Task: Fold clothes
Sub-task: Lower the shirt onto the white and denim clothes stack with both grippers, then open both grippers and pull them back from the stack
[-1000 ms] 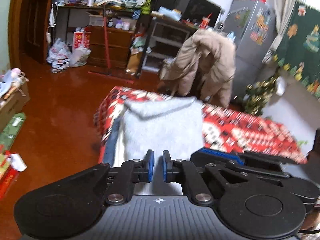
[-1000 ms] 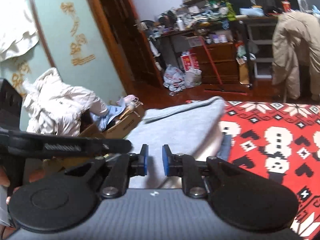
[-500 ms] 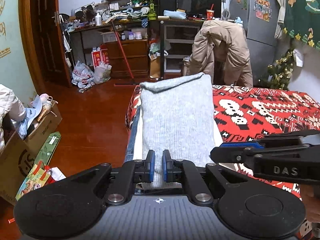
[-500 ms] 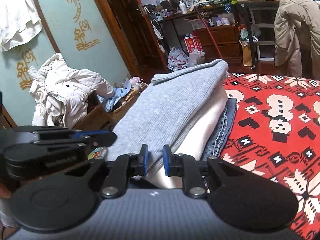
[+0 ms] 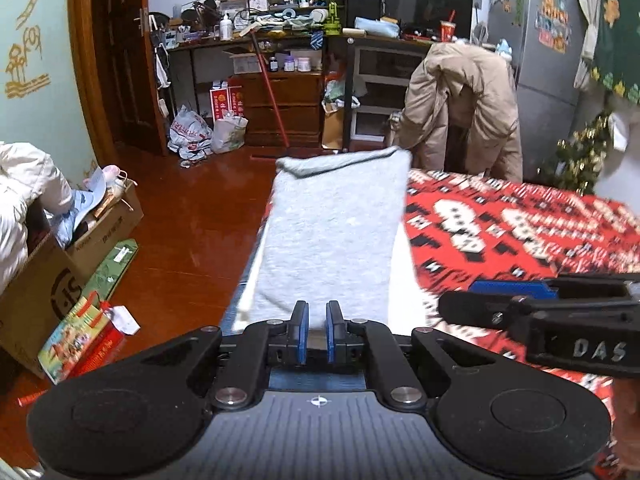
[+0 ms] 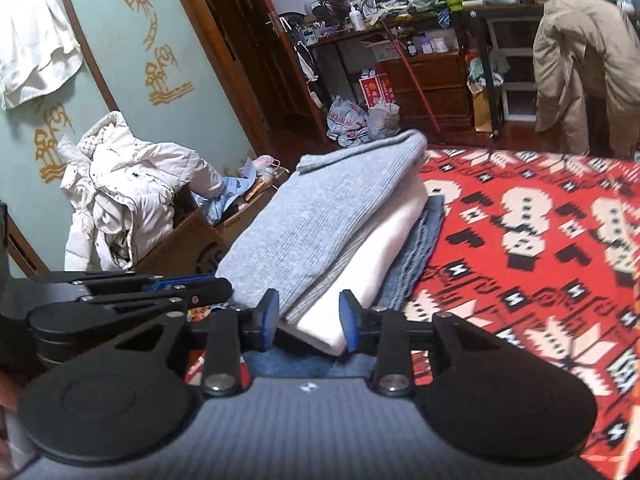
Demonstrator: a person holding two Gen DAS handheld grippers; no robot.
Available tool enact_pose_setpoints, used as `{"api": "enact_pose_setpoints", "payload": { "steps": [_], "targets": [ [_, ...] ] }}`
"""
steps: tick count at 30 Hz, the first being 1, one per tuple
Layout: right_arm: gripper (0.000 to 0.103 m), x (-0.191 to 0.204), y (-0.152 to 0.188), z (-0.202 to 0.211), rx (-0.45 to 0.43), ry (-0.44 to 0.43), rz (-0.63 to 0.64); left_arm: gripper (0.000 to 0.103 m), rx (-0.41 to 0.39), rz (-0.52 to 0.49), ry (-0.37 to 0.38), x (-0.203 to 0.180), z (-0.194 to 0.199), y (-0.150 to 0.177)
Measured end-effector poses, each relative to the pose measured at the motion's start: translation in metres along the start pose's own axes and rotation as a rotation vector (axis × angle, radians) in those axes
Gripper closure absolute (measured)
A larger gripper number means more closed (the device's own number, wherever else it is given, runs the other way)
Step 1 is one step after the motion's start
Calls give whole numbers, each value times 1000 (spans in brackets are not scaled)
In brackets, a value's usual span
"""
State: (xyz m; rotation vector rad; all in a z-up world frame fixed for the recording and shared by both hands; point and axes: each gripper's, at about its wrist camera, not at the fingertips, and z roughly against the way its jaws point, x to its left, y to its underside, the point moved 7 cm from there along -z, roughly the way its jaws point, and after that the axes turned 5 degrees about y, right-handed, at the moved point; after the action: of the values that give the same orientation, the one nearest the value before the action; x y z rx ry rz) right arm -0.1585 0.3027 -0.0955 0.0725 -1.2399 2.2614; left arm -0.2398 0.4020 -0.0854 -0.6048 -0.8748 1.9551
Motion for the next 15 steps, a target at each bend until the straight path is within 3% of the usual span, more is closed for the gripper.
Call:
{"api": "enact_pose_setpoints", "payload": {
  "steps": [8,10,12,15],
  "targets": [
    [36,-6,-33,77,-35,70,37,67,-58,54,-2,-40,52,-40],
    [24,-8,-47,100,-47,80,41,60,-85,46,-22,-51,67,-54],
    [21,-10,-62,121,-64,88,42,48,-104,44,-31,-61,81,-70],
    [11,-11,-85,152,-91,102,53,42,-120,61,-52,-71,101,-91]
  ]
}}
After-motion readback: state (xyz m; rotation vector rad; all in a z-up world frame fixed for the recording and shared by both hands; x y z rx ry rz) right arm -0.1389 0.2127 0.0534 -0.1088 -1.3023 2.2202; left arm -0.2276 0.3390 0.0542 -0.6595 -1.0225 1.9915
